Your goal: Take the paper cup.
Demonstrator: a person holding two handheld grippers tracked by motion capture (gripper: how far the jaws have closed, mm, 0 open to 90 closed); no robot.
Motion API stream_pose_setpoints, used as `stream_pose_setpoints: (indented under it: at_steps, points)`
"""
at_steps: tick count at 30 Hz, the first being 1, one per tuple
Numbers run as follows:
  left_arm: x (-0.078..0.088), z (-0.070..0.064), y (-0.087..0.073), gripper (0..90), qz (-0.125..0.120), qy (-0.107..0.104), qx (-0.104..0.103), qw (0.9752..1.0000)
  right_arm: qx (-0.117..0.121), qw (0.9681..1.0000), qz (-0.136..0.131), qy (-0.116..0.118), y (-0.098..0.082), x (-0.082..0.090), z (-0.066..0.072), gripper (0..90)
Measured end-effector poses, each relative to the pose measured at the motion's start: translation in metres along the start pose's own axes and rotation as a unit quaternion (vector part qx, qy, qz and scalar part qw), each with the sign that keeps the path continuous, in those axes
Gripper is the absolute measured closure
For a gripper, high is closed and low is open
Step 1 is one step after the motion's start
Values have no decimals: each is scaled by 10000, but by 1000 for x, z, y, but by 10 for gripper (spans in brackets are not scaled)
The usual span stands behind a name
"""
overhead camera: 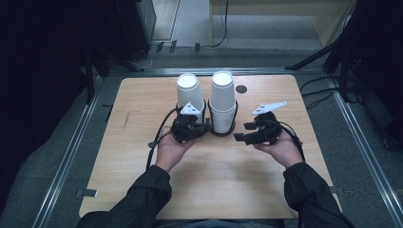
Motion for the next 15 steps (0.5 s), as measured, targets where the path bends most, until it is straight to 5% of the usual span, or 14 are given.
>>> stream_pose_setpoints:
  at_steps: [12,15]
  points:
    - [-13,-5,24,897,-148,240,131,9995,168,9998,31,-50,33,7,-8,301]
    - [-16,-2,29,897,-162,493,80,9986,197,9998,-5,-49,46,11,-11,290]
Point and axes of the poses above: each handheld gripper's, and its own axes: x roughly backward along the jaws, y roughly out of its top, z roughly to its left, the point moved 9 cm from there along -x, roughly forward along the jaws, and after that the axes turned 2 degrees about -x, right-handed, at the moved point
